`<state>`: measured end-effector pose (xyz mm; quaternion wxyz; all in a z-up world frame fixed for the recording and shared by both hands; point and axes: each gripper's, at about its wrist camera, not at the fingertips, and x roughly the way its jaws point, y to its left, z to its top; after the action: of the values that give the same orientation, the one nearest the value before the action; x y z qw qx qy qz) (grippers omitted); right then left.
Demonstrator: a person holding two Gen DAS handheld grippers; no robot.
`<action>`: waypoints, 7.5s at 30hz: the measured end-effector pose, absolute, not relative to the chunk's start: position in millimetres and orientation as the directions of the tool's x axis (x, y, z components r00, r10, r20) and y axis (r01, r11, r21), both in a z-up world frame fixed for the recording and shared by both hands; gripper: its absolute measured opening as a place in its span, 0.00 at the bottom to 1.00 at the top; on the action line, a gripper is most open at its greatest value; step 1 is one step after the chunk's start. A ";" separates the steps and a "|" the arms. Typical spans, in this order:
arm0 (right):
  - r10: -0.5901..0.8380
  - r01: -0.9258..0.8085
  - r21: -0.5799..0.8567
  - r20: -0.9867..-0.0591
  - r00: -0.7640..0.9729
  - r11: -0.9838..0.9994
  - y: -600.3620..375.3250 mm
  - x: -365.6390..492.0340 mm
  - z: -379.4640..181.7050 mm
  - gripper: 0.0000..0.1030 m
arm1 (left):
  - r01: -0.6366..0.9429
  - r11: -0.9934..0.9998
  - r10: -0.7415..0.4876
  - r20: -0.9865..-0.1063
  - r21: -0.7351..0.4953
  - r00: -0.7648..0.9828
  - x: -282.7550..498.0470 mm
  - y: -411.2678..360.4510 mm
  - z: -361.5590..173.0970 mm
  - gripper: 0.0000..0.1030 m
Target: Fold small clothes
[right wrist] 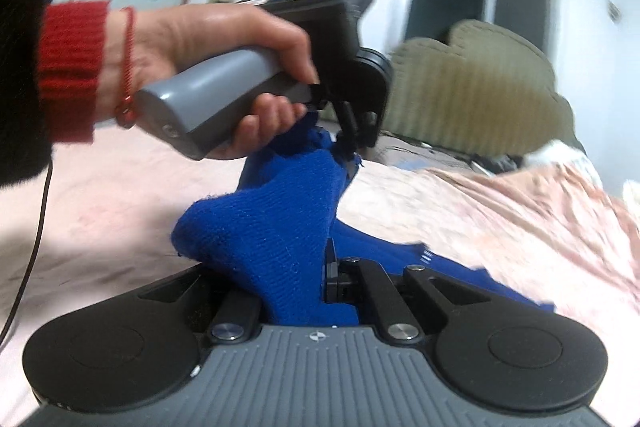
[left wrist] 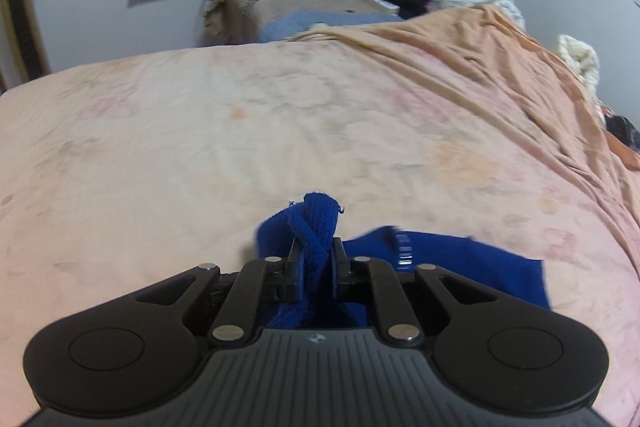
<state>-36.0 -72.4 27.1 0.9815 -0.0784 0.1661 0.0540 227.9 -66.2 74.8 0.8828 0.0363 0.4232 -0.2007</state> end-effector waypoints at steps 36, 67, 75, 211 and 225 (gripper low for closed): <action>0.264 0.177 0.786 -0.396 0.879 0.592 -317.6 -59.3 -77.1 0.30 | 0.453 0.886 -0.287 -0.659 0.093 0.696 187.3 -199.1 46.6 0.70; 0.175 0.153 0.488 -0.562 0.808 0.859 -351.9 85.2 -34.4 0.44 | 0.304 0.937 -0.121 -0.656 0.174 0.745 186.4 -120.0 -1.1 0.77; 0.096 0.121 0.339 -0.558 0.824 0.933 -344.4 104.9 -18.6 0.06 | 0.265 0.964 -0.180 -0.690 0.018 0.701 213.9 -115.1 -20.2 0.23; 0.142 0.141 0.382 -0.623 0.769 0.913 -329.7 6.3 -33.1 0.82 | 0.429 0.872 -0.466 -0.663 -0.234 0.586 116.4 -42.3 -5.3 0.84; 0.475 -0.068 0.639 -0.492 0.730 0.766 -341.5 114.9 -58.3 0.22 | 0.490 0.791 -0.602 -0.610 -0.367 0.515 186.8 -72.8 -30.6 0.23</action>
<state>114.9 -341.5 -58.3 0.8785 0.3051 0.3336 0.1544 186.8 -72.8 -30.6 0.8672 -0.0741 0.3784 -0.3150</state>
